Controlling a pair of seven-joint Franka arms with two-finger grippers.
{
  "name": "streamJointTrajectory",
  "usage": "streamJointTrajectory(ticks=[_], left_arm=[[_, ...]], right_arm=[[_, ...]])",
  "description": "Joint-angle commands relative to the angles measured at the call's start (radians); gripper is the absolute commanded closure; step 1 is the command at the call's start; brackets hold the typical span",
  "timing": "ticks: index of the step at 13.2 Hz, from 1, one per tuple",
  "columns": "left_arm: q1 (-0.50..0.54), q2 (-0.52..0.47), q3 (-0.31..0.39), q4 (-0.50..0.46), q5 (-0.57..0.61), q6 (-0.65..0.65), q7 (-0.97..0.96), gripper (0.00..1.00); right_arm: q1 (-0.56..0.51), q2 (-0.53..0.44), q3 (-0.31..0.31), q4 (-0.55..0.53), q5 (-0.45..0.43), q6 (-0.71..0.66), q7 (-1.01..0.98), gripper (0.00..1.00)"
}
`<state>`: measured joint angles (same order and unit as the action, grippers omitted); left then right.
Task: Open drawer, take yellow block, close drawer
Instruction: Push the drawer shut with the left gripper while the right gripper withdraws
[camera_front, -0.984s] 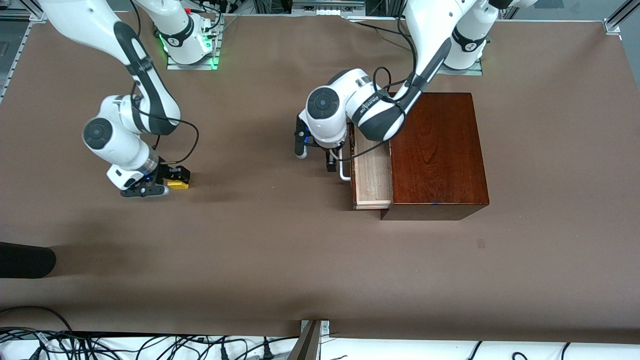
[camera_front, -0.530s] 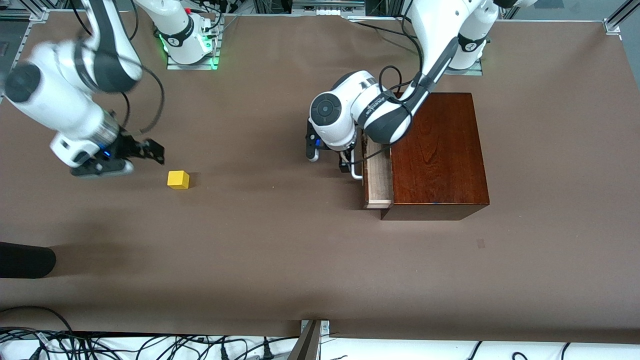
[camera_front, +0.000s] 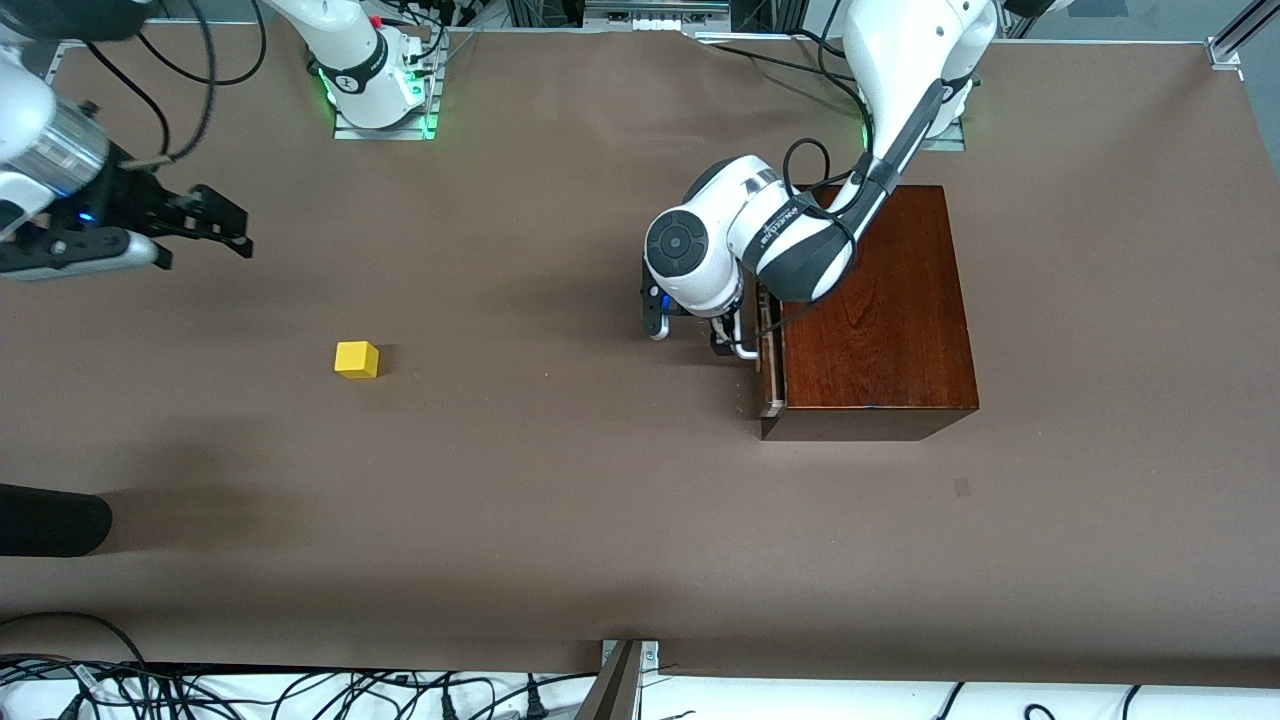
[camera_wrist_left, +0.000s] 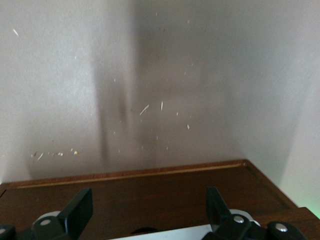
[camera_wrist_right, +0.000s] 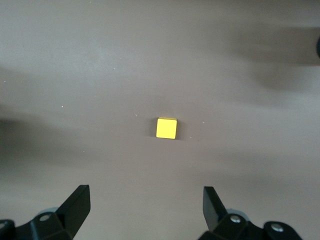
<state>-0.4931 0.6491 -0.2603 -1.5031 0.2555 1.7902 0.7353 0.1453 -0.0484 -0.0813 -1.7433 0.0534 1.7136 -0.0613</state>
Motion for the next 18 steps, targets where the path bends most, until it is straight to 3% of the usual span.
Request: streamJointTrajectory(ticks=[1, 5, 18], left_arm=[[0.005, -0.029, -0.001, -0.014, 0.047, -0.026, 0.016, 0.0], [0.008, -0.029, -0.001, -0.013, 0.047, -0.043, 0.016, 0.0], [0.018, -0.048, 0.004, -0.009, 0.05, -0.094, 0.009, 0.0]], right_arm=[[-0.004, 0.022, 0.003, 0.066, -0.039, -0.049, 0.0, 0.0], [-0.004, 0.048, -0.001, 0.131, -0.063, -0.094, 0.001, 0.0], [-0.004, 0.048, 0.002, 0.131, -0.072, -0.131, 0.001, 0.0]])
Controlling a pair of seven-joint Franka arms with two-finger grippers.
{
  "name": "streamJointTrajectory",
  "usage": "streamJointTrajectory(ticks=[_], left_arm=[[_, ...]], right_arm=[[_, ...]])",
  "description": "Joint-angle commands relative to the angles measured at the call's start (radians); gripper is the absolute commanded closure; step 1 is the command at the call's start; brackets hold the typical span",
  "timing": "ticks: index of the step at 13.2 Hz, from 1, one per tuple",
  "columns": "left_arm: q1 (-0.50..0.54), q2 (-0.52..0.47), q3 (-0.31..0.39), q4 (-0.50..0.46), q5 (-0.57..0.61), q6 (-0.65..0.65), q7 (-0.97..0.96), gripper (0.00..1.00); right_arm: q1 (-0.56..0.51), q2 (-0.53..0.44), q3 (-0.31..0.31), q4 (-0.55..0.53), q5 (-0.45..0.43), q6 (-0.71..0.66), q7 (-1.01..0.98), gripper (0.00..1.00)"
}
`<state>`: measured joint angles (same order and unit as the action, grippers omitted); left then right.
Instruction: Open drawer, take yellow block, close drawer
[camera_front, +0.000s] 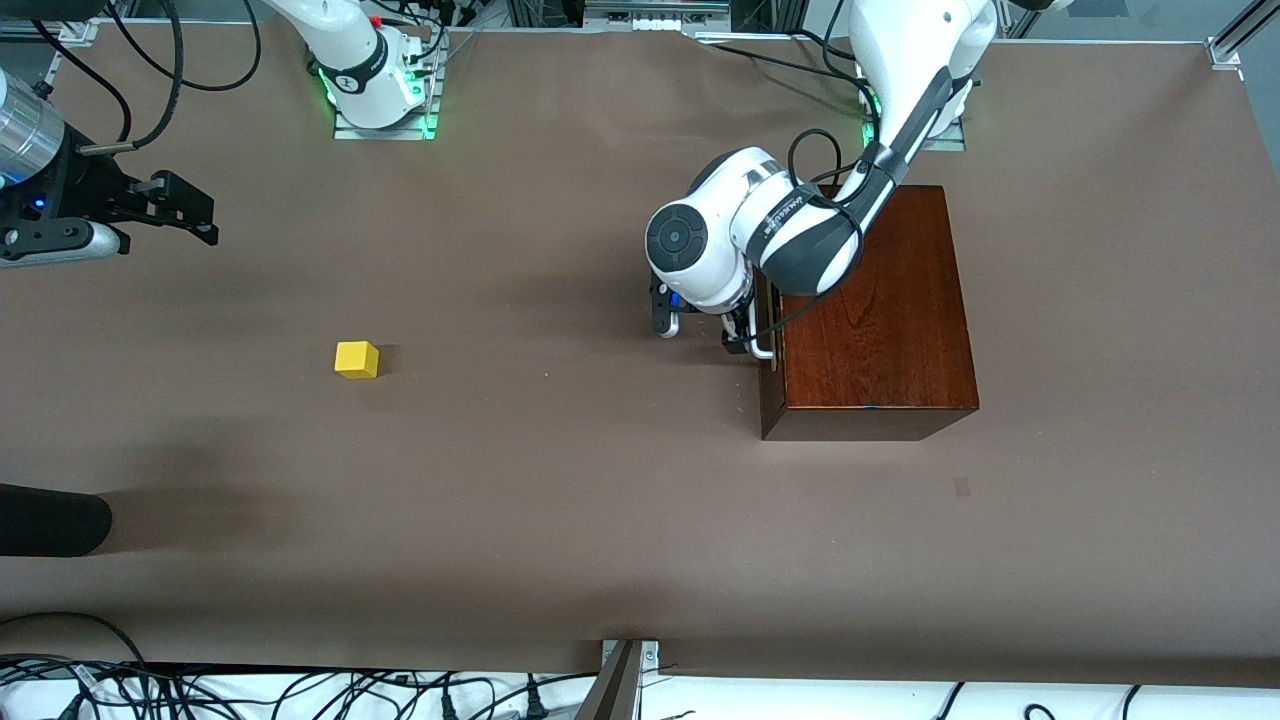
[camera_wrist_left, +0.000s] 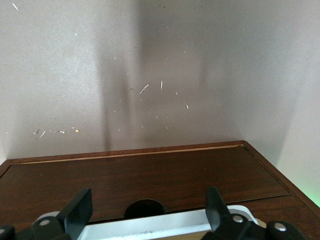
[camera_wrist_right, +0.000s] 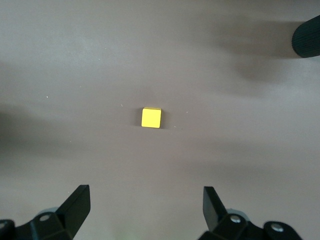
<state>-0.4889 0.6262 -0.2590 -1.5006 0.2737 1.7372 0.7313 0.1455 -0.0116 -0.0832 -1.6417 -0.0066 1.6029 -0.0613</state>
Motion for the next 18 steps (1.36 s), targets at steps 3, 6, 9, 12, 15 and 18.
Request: streamJointTrajectory(ticks=[3, 6, 9, 12, 15, 18], left_arm=[[0.013, -0.026, 0.0, 0.011, 0.016, -0.044, 0.0, 0.0], [0.013, -0.049, -0.008, 0.074, -0.029, -0.073, -0.058, 0.0], [0.013, -0.097, -0.002, 0.164, -0.09, -0.181, -0.205, 0.0], [0.024, -0.146, 0.007, 0.226, -0.084, -0.272, -0.314, 0.0], [0.142, -0.219, -0.002, 0.226, -0.09, -0.281, -0.337, 0.0], [0.228, -0.314, -0.002, 0.229, -0.119, -0.365, -0.337, 0.0]], right_arm=[[-0.003, 0.012, 0.003, 0.028, -0.012, -0.021, 0.001, 0.0], [-0.003, 0.012, 0.003, 0.028, -0.012, -0.023, 0.001, 0.0], [-0.003, 0.012, 0.003, 0.028, -0.012, -0.023, 0.001, 0.0], [-0.003, 0.012, 0.003, 0.028, -0.012, -0.021, 0.001, 0.0], [-0.003, 0.012, 0.003, 0.028, -0.012, -0.021, 0.001, 0.0], [-0.003, 0.012, 0.003, 0.028, -0.012, -0.021, 0.001, 0.0]])
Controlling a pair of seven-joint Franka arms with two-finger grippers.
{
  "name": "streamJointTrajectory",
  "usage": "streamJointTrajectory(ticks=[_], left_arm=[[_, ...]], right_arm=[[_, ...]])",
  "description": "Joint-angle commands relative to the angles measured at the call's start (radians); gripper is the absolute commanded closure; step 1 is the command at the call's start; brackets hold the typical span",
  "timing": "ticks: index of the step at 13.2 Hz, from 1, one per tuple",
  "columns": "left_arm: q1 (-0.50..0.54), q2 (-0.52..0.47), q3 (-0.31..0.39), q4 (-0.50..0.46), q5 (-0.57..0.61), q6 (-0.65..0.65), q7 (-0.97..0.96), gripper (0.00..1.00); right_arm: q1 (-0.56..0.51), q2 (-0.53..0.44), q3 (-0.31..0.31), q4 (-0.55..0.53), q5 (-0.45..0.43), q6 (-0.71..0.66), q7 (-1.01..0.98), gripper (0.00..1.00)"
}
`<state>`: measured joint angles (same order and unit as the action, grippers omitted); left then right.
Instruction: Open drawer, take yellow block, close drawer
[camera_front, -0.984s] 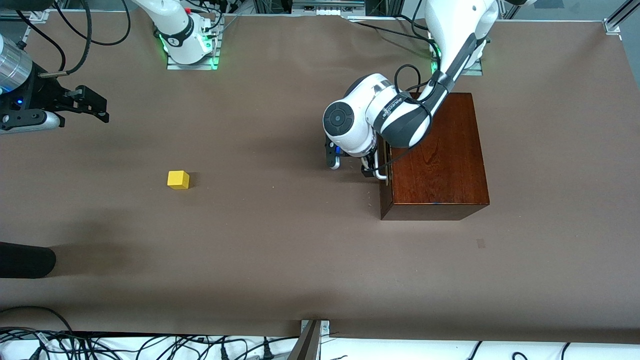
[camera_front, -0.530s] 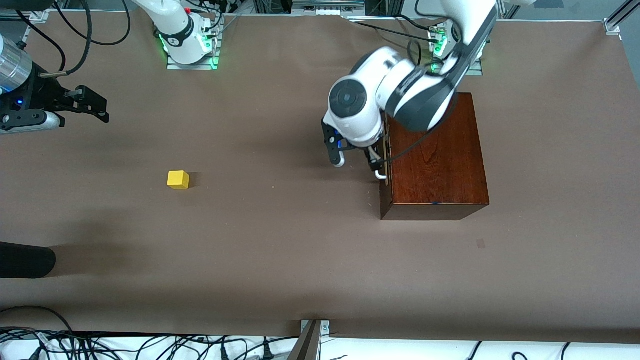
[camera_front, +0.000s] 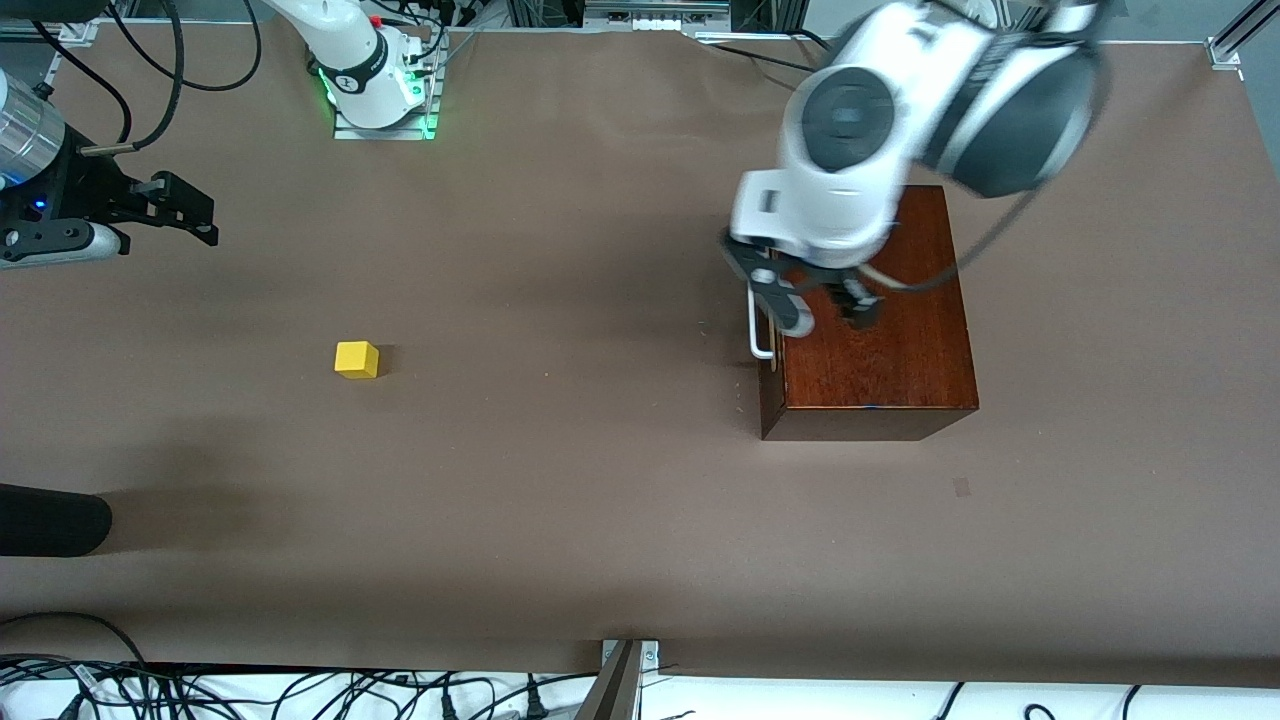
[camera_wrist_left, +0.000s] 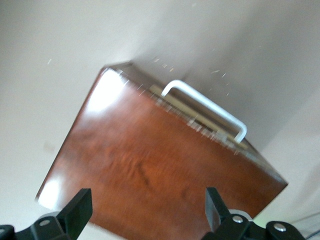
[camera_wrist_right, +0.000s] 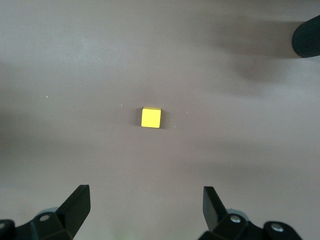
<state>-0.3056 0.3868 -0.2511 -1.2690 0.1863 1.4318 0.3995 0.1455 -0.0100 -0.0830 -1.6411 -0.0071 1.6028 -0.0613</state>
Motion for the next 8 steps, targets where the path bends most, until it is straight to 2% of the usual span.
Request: streamJointTrajectory(ticks=[1, 4, 6, 8], left_arm=[[0.084, -0.118, -0.008, -0.003, -0.047, -0.077, -0.005, 0.0], [0.239, -0.16, -0.005, -0.003, -0.126, -0.085, -0.021, 0.0], [0.269, -0.172, 0.015, -0.016, -0.127, -0.077, -0.024, 0.0], [0.272, -0.183, 0.087, -0.039, -0.177, -0.073, -0.045, 0.0]], right_arm=[[-0.003, 0.01, 0.003, 0.027, -0.011, -0.021, 0.001, 0.0], [-0.003, 0.01, 0.003, 0.027, -0.011, -0.023, 0.001, 0.0], [-0.003, 0.008, 0.003, 0.027, -0.011, -0.024, 0.001, 0.0], [-0.003, 0.008, 0.003, 0.026, -0.011, -0.027, 0.001, 0.0]])
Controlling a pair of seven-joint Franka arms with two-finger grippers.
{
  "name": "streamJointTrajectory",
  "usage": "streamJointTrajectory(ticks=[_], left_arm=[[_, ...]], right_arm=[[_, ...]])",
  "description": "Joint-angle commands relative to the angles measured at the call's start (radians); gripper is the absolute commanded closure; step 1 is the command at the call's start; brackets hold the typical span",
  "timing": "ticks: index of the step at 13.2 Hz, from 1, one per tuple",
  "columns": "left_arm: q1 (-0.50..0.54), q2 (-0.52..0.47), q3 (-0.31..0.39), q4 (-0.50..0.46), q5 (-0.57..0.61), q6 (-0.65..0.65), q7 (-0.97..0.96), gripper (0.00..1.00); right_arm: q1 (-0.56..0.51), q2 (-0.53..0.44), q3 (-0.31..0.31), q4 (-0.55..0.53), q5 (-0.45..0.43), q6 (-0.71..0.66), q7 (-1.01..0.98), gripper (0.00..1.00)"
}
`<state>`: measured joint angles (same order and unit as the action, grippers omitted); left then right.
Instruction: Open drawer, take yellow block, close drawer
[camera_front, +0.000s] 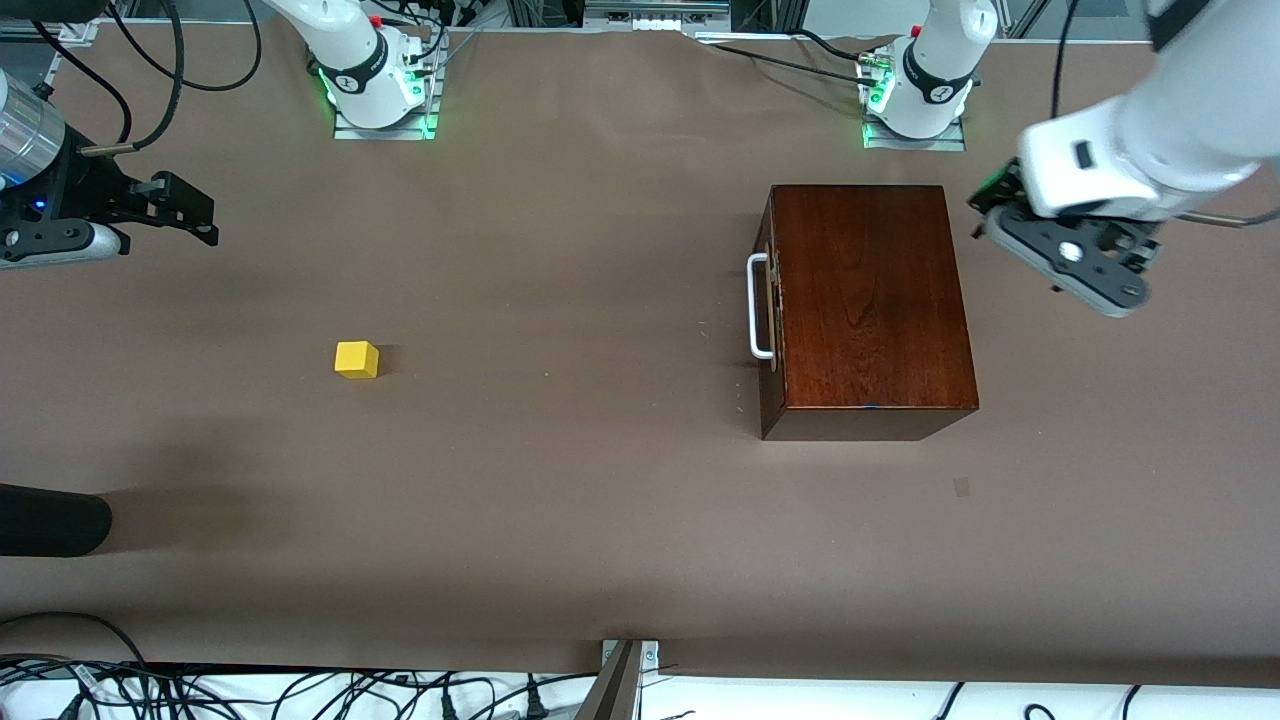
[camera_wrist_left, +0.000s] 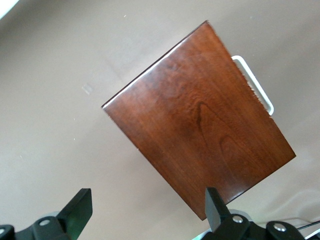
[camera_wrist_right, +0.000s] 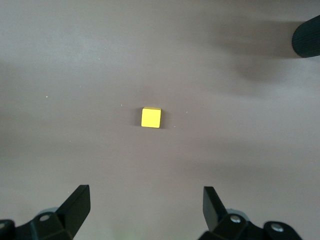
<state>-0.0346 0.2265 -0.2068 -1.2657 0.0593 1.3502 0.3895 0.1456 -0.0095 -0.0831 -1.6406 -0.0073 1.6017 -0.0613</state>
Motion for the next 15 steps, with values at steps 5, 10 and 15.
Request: streamJointTrajectory(ticks=[5, 10, 15], left_arm=[[0.002, -0.177, 0.162, -0.369, -0.133, 0.297, -0.316, 0.0], [-0.008, -0.311, 0.193, -0.529, -0.136, 0.352, -0.397, 0.0], [-0.01, -0.32, 0.193, -0.534, -0.078, 0.337, -0.442, 0.0]], right_arm=[[-0.003, 0.008, 0.003, 0.024, -0.011, -0.029, 0.001, 0.0], [-0.003, 0.006, 0.003, 0.024, -0.011, -0.029, 0.001, 0.0], [-0.003, 0.006, 0.003, 0.024, -0.011, -0.029, 0.001, 0.0]])
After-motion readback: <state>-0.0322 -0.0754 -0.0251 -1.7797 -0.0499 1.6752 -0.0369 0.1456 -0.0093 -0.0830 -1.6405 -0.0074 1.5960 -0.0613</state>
